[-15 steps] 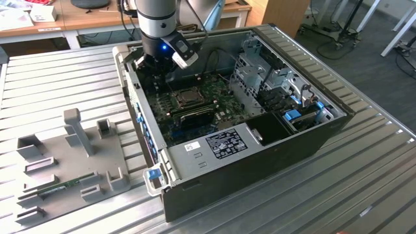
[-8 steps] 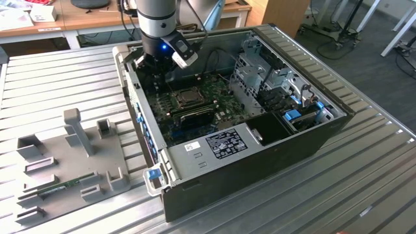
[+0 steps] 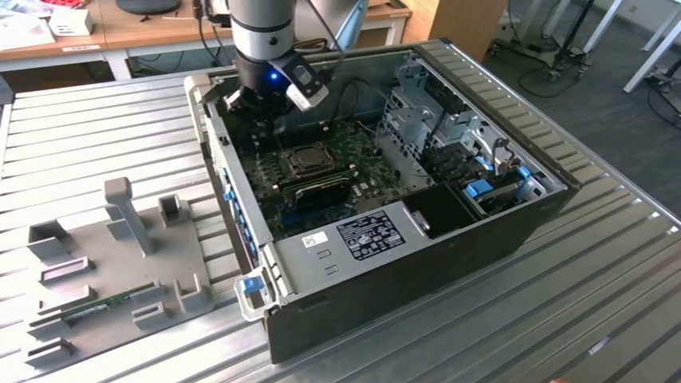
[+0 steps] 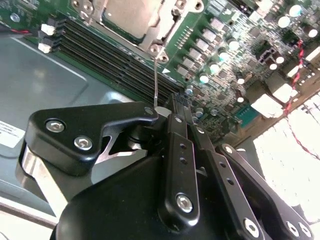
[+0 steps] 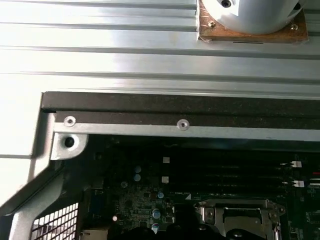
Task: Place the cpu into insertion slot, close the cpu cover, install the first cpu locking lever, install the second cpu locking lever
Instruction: 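Install the first cpu locking lever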
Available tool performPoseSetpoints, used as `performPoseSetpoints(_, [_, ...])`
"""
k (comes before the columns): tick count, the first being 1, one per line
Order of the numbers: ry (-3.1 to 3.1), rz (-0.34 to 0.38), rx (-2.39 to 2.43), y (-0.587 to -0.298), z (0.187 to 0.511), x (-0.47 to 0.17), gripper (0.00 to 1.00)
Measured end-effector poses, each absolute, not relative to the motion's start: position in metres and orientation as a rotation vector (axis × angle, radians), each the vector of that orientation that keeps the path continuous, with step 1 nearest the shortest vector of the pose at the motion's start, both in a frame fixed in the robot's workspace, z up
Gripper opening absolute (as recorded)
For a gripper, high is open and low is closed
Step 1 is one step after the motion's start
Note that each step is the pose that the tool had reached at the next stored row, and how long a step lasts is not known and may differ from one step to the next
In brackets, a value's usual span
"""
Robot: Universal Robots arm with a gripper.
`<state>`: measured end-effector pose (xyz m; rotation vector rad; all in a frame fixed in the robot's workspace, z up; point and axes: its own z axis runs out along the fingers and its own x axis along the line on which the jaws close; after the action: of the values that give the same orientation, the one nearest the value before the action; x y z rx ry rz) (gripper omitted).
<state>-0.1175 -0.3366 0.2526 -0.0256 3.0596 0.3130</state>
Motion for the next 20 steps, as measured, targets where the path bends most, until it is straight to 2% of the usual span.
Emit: performPoseSetpoints(20, [3.06, 0.313, -0.026, -0.337, 0.252, -0.086, 0.11])
